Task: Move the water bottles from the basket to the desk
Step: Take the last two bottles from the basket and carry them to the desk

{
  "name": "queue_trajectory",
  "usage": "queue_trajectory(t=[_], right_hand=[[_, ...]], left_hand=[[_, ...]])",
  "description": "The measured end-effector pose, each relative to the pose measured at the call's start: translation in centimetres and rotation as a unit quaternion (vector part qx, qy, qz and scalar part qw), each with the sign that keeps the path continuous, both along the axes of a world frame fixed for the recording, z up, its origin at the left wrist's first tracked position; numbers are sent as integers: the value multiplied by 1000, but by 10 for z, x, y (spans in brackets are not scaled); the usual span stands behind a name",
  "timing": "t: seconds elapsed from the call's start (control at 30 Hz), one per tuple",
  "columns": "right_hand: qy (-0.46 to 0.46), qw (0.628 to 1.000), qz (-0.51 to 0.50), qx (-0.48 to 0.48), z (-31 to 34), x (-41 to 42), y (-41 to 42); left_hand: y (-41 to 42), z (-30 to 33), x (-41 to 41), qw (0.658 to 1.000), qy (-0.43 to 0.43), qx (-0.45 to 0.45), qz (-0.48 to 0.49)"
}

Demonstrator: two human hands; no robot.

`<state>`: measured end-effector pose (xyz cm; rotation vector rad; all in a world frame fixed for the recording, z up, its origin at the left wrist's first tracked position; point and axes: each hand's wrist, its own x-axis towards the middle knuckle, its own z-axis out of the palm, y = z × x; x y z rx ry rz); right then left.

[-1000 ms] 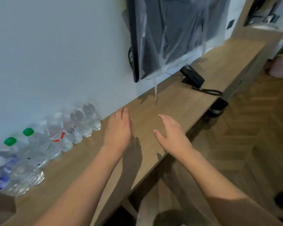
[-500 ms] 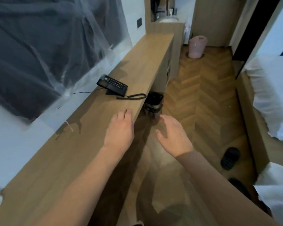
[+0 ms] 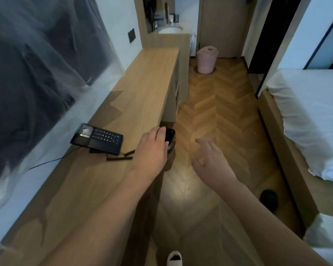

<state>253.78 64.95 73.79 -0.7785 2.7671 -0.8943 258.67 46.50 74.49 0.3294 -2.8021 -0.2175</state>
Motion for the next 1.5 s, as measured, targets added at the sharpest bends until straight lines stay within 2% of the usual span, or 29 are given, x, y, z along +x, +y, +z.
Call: queue_trajectory(t=[0.17,0.3,0.47,0.67,0.93,1.3,1.5], right_hand=[[-4,999,-42,11,1,-89,-19],[-8,998,-62,12,-7,-174,-30],[-3,998,-55,5,-22,-292,-42],[31,998,-59,5,-5,-446,-50],[-5,998,-63,3,-12,-612,-76],[15,996,-87,2,-3,-895,-153],[-14,994,-106,-2,-8,-1022,-171]], left_hand=[[-19,0,-103,999,3,27,-32],[-25,-12,-192,998,-15,7,-66],[-38,-24,-315,998,-7,-9,-60],[-48,-6,-462,998,0,-10,-59],[-74,-16,-630,997,-17,36,-59],[-150,-11,-918,997,1,51,-64],[-171,-15,-1050,995,-18,68,-77]])
